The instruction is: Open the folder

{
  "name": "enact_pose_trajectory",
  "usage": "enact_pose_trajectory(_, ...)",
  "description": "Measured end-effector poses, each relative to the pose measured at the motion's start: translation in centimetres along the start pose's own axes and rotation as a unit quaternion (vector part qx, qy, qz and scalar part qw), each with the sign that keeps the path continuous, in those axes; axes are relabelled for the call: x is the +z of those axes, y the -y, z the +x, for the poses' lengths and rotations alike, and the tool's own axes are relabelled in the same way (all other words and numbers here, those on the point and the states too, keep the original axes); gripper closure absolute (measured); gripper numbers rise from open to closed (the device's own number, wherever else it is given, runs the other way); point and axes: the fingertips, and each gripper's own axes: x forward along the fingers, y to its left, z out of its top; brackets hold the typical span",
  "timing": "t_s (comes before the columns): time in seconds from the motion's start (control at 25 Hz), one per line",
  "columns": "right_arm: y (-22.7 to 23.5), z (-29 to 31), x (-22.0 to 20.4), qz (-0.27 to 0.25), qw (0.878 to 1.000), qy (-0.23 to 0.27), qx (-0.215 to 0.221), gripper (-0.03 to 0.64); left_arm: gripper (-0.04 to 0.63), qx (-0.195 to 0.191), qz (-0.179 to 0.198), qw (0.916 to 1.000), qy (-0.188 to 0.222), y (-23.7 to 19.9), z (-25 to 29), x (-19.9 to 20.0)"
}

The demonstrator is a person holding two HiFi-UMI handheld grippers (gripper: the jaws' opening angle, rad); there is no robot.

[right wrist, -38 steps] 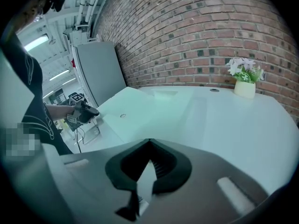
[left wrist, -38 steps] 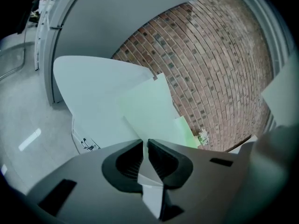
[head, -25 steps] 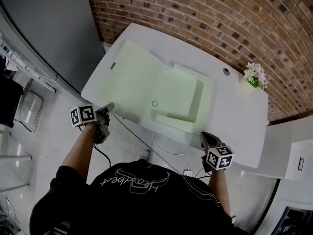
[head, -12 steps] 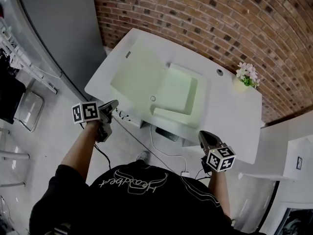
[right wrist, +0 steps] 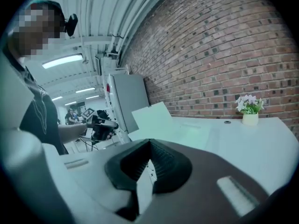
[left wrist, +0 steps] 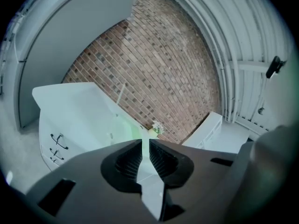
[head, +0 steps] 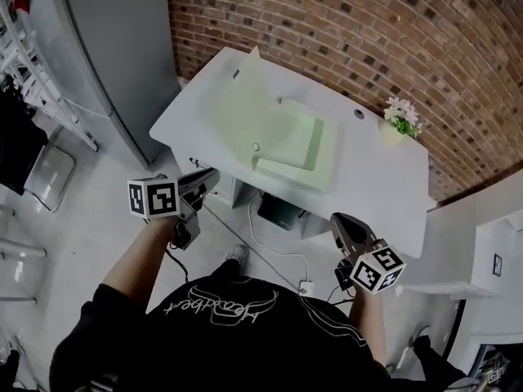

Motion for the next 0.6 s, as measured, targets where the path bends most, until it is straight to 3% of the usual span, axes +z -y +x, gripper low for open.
enact_pose_trajectory(0.16,-4.4,-2.7,1.4,0.017,0.998,0.034,0.040,0.612,0.569,-0.048,0.055,0.9973,0.002,6.2,-1.7,-1.9)
enact_pose_trajectory(0.36,-9.6,-5.8,2.5,0.054,0.991,0.068,0.100,0.612,0.571,-0.103,0.117,0.9876,0.016,13.8,-4.1,-4.3)
enact_pose_trajectory(0.6,-15.4,-9.1,3.7,0.076,0.977,0.108,0.170,0.612,0.571,-0.141,0.219,0.9655,-0.007,20.5,-6.3,-8.9)
